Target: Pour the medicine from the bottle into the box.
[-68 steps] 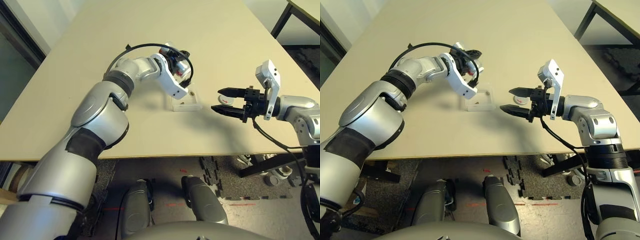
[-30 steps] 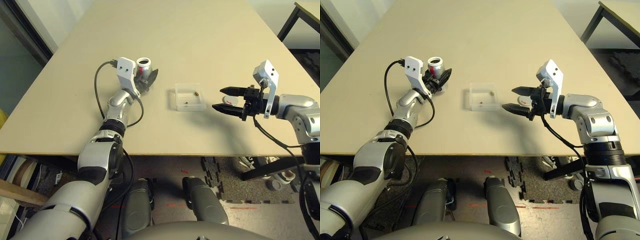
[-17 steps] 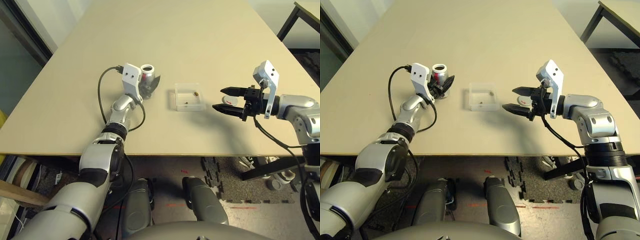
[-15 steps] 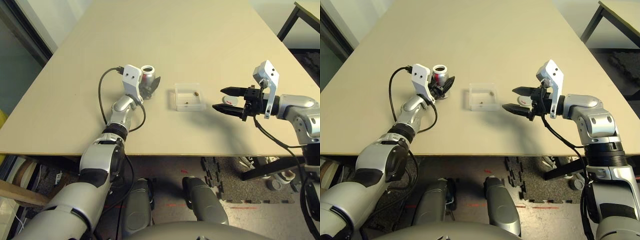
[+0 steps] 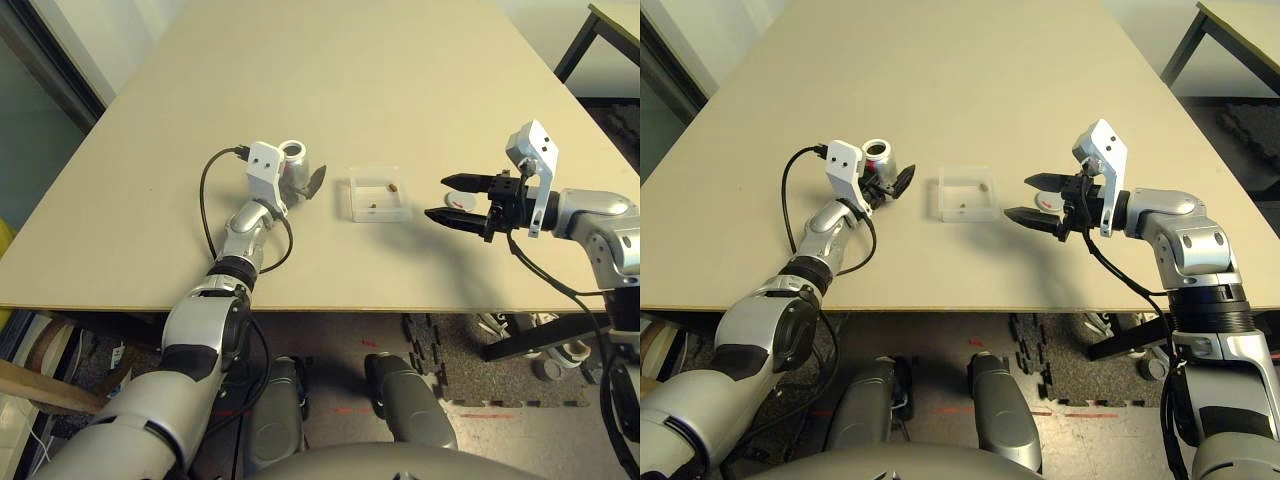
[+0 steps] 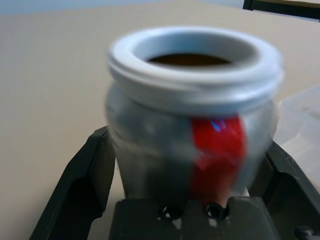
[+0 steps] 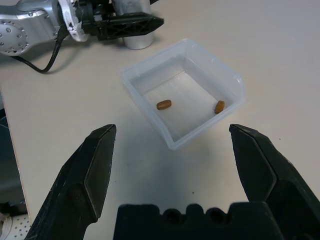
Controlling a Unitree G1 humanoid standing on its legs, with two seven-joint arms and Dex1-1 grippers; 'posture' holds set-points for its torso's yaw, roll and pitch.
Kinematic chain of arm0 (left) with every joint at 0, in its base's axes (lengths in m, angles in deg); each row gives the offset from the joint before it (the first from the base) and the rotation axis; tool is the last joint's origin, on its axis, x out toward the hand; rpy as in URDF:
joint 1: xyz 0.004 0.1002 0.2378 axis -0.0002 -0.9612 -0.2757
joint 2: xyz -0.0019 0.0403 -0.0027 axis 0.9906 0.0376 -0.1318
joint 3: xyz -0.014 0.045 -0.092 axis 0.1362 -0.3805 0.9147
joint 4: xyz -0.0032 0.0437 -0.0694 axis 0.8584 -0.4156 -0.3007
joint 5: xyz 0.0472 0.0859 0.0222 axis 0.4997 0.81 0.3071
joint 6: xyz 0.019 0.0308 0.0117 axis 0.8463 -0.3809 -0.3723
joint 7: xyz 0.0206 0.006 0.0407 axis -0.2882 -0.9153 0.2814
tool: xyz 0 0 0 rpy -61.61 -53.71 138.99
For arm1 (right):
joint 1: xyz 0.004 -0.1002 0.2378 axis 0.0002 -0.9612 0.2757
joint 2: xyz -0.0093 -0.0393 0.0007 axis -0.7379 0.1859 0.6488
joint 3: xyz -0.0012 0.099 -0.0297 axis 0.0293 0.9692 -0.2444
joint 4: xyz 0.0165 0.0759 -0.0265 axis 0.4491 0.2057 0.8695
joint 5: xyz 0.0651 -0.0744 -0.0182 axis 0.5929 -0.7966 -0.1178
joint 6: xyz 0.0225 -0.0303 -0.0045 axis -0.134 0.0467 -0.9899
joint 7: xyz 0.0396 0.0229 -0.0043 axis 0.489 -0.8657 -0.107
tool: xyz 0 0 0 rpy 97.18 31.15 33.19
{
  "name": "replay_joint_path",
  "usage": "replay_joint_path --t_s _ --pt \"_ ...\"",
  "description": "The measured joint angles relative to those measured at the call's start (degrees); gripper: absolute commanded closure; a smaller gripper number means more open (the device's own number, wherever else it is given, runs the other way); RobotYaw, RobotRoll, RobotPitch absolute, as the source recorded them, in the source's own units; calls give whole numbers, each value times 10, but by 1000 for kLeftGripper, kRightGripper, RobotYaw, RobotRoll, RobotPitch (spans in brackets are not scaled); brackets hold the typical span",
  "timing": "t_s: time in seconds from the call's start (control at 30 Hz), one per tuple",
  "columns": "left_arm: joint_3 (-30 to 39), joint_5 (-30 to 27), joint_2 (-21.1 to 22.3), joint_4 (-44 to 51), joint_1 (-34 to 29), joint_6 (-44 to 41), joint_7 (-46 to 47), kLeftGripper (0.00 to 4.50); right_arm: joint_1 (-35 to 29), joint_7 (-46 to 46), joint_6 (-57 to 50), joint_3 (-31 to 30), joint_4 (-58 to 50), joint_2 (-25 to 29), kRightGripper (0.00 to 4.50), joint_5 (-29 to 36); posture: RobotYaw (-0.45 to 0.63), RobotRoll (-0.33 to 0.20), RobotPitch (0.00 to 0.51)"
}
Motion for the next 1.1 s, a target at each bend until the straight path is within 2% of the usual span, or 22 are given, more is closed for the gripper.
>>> replay_joint_path --t_s 0.3,0.53,0.67,0.83,0.97,1.1 --pt "4 -25 10 73 -71 8 -53 9 13 1 14 -4 19 -7 0 -3 -241 0 128" --pt "-4 -49 27 208 -163 -7 -97 9 16 1 27 -8 37 -19 0 -10 -222 0 126" --pt "-9 -73 49 330 -249 -48 -124 9 16 -1 37 -8 46 -24 0 -11 -213 0 124" --pt "7 -119 89 453 -334 -157 -117 9 10 -20 39 3 52 -28 0 -9 -196 0 123" --pt "56 -154 133 501 -331 -229 -75 9 5 -49 42 31 55 -36 0 -4 -177 0 126" --pt "106 -172 191 472 -286 -256 -52 9 2 -94 52 67 74 -47 0 -1 -168 0 129"
